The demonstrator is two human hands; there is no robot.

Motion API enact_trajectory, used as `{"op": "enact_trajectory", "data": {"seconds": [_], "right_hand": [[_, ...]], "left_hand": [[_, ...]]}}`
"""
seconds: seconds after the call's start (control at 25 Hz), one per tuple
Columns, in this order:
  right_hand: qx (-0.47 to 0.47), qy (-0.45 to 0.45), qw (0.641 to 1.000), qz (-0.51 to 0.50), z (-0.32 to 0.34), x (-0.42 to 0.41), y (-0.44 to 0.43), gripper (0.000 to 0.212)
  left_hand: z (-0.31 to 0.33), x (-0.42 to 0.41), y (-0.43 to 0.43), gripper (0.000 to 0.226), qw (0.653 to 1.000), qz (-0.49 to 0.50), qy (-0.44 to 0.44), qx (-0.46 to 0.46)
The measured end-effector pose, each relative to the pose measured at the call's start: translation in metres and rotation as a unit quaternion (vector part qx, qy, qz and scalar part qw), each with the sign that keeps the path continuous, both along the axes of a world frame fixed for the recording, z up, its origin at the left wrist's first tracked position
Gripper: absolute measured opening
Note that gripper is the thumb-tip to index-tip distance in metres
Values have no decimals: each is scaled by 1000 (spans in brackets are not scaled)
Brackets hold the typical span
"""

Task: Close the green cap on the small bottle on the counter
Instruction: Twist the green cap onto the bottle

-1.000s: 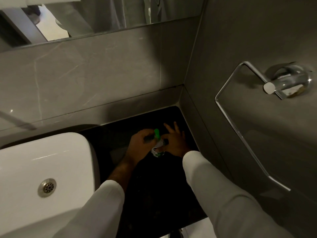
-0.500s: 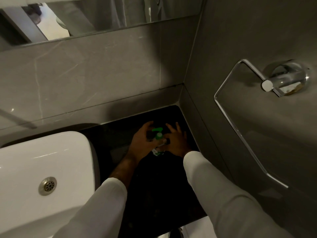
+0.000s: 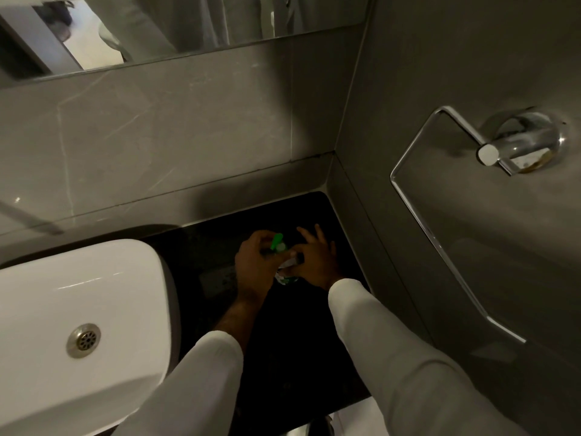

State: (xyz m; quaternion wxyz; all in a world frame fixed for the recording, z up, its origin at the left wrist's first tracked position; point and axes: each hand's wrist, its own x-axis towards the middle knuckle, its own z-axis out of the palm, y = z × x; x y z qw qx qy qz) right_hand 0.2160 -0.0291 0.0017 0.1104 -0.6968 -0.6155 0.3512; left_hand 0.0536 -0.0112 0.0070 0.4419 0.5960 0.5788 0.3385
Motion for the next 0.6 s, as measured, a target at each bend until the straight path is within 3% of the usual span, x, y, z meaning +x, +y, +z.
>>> {"op": "enact_trajectory", "data": {"seconds": [0.12, 0.24, 0.36, 0.48, 0.6], "right_hand": [[-4, 14, 1000, -7, -1, -1, 0, 41], [-13, 9, 1000, -2, -2, 3, 1, 42], [-15, 4, 1000, -8, -2, 3, 2, 39], [-13, 13, 1000, -14, -3, 3, 2, 41], [-9, -5, 1000, -10, -1, 6, 3, 46]], "left_hand": [[-11, 4, -12, 48, 993, 60, -96, -28], [-18, -2, -7, 62, 976, -26, -188, -109], [-14, -4, -1, 81, 984, -63, -134, -95], [-9, -3, 1, 69, 999, -9, -40, -19], [-8, -7, 7, 63, 996, -59, -60, -43]]}}
